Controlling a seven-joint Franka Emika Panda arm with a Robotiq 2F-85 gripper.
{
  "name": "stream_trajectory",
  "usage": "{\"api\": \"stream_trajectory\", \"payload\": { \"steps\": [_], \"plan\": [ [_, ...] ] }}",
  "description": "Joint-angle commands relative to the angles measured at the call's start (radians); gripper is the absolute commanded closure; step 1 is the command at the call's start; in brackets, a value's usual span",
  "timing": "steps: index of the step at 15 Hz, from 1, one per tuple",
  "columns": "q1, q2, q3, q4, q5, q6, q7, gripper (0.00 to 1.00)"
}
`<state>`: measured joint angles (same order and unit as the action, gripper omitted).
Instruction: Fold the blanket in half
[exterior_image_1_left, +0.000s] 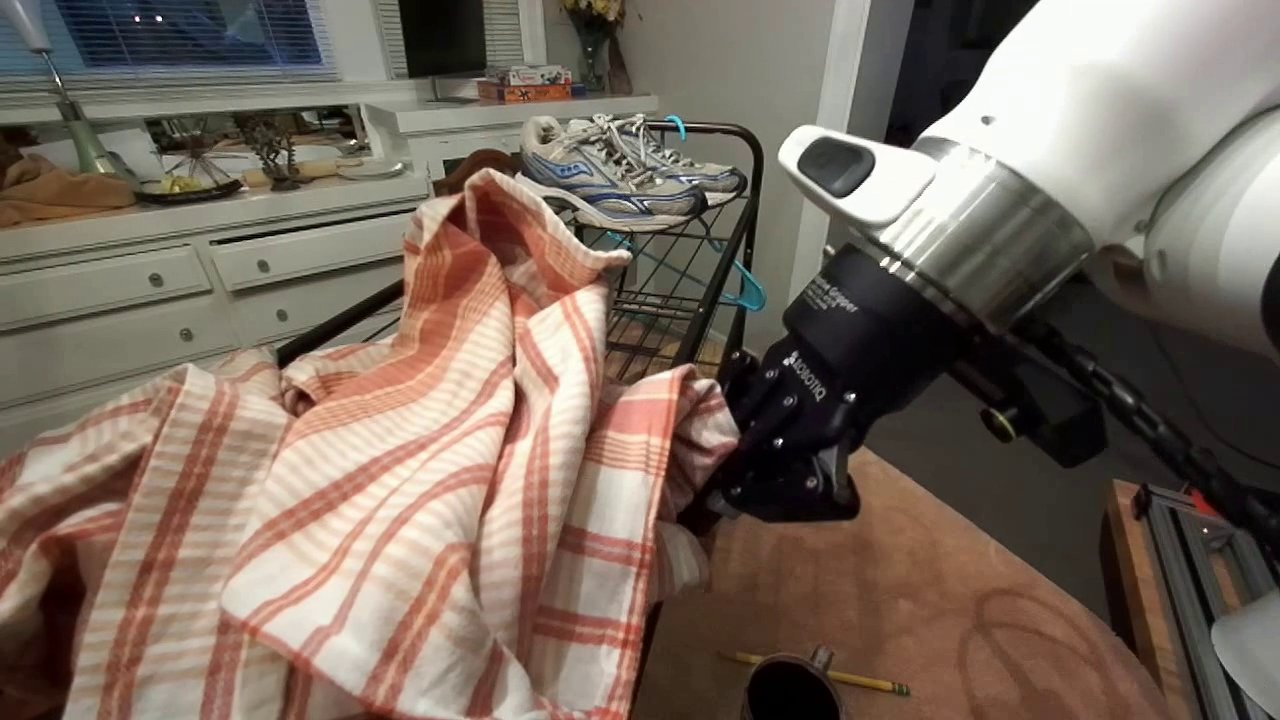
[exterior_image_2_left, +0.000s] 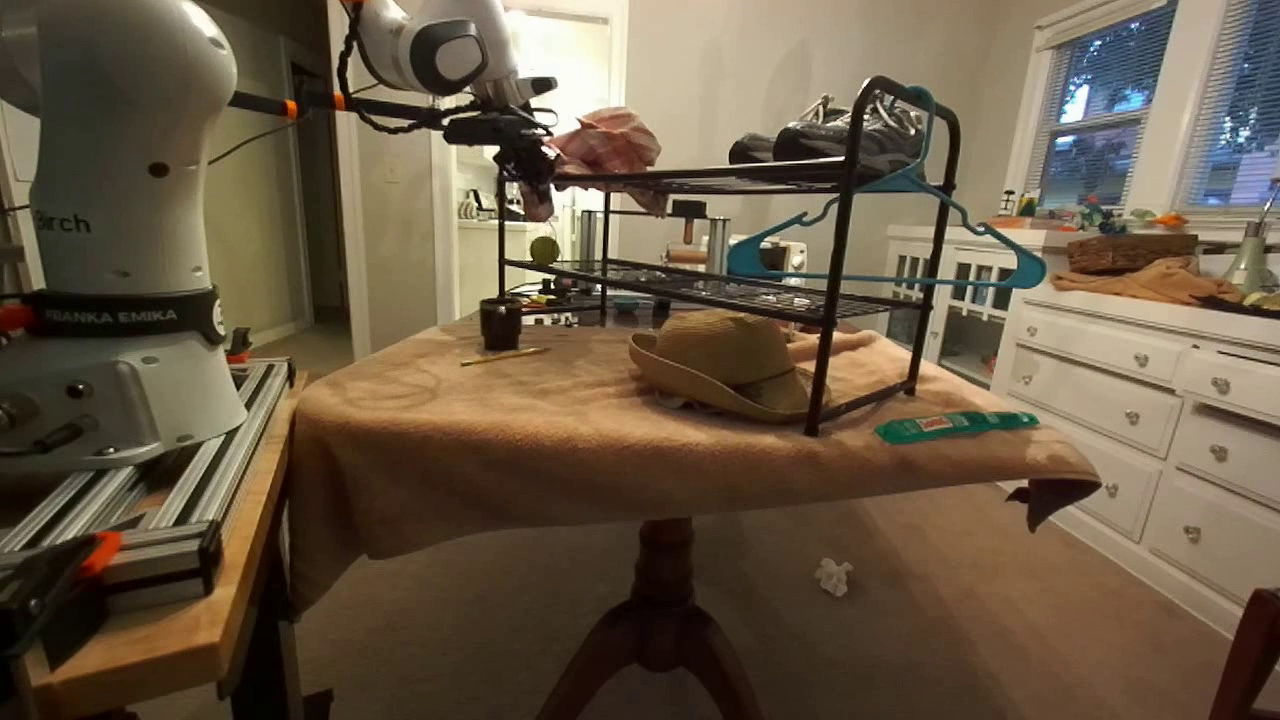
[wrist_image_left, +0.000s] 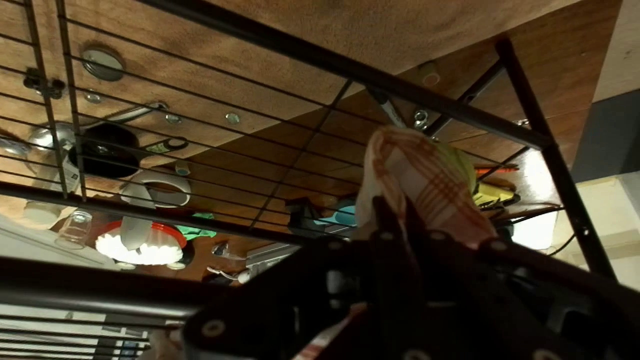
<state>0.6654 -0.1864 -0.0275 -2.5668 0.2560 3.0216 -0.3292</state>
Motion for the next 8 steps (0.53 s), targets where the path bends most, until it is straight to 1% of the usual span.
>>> {"api": "stream_trajectory", "payload": {
  "steps": [1,2,3,6,8],
  "plan": [
    [-0.061,-0.171,0.026,-0.016,-0.086,-0.237,0.044,0.99],
    [-0.11,-0.204,0.067,-0.005,-0.096,-0.301,0.044,0.99],
    [-0.126,-0.242,0.076,0.01,-0.102,-0.369,0.05,0.99],
    [-0.149,-0.312,0.097,0.076,-0.065,-0.501,0.027,0.99],
    [-0.147,-0.327,0.109,0.129,-0.041,-0.528,0.02,0.99]
  ]
}}
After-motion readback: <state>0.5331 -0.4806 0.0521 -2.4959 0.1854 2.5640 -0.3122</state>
